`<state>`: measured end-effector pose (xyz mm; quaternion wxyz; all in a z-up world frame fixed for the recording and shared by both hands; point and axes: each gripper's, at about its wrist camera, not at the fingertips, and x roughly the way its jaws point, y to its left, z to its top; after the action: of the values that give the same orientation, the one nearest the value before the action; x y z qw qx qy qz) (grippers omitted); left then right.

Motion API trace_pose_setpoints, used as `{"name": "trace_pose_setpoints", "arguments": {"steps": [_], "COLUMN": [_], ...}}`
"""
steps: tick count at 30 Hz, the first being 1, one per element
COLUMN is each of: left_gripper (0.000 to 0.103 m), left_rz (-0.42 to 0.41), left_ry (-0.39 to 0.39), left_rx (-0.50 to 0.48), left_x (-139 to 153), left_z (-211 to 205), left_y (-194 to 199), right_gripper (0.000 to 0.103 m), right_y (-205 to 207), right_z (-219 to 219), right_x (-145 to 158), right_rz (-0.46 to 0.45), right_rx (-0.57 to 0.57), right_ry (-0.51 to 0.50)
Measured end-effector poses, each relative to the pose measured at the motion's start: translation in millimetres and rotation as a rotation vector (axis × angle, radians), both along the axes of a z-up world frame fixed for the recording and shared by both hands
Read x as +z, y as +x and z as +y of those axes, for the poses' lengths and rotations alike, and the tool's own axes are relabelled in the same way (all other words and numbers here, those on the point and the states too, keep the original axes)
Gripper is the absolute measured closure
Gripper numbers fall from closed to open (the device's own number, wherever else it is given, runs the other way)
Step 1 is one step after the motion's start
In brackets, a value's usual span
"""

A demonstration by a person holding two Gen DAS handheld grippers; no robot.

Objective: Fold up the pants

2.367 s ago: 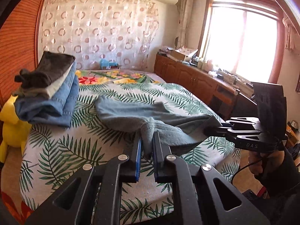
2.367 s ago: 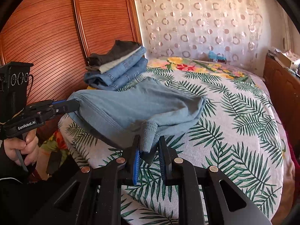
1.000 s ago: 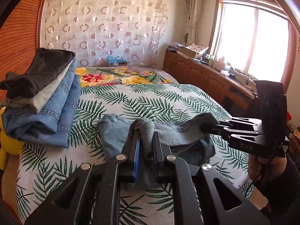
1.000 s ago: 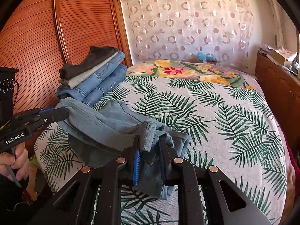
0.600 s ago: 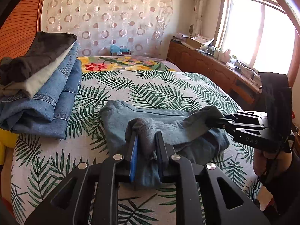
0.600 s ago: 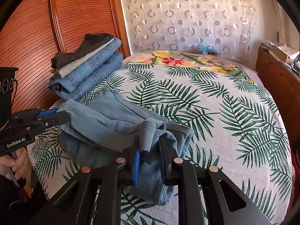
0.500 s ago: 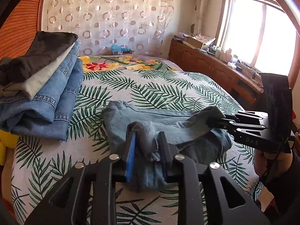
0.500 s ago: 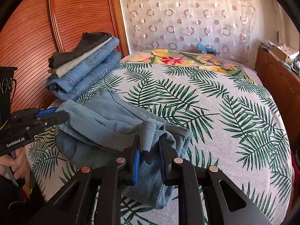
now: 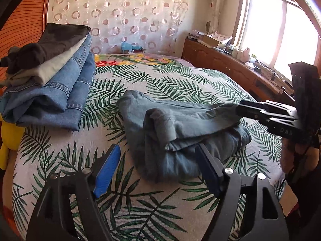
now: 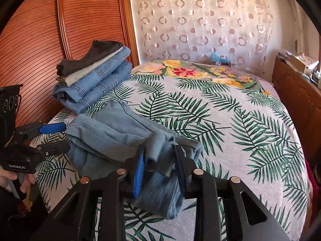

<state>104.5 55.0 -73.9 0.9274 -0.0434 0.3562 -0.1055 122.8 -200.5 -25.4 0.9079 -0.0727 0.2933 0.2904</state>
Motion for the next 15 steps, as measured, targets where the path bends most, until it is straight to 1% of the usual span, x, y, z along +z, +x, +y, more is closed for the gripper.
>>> {"name": "trace_pose_setpoints", "arguments": {"steps": [4, 6, 10, 15], "left_gripper": [0.026, 0.026, 0.026, 0.026], "left_rz": [0.023, 0.036, 0.045, 0.06], "left_ry": [0.036, 0.056, 0.062, 0.082], "left_rx": [0.008, 0.012, 0.021, 0.024], "left_x": [-3.7, -6.1, -10.1, -13.2], "left_z": [0.9, 1.6, 6.4, 7.8], "left_y": [1.7, 1.5, -0.5, 6.1], "right_gripper": [0.065, 0.061, 0.06, 0.06], "right_y": [-10.8, -14.7, -19.5, -10.9], "right_z": [-9.0, -11.6, -15.8, -9.6], "right_x": [0.4, -3.6, -13.3, -20.2], "right_rz": [-0.002, 0.008, 0.019, 0.048], "right_rx": [0.017, 0.029, 0.035, 0.03], "right_ry": [-0.008, -0.028, -0.068, -0.113]}}
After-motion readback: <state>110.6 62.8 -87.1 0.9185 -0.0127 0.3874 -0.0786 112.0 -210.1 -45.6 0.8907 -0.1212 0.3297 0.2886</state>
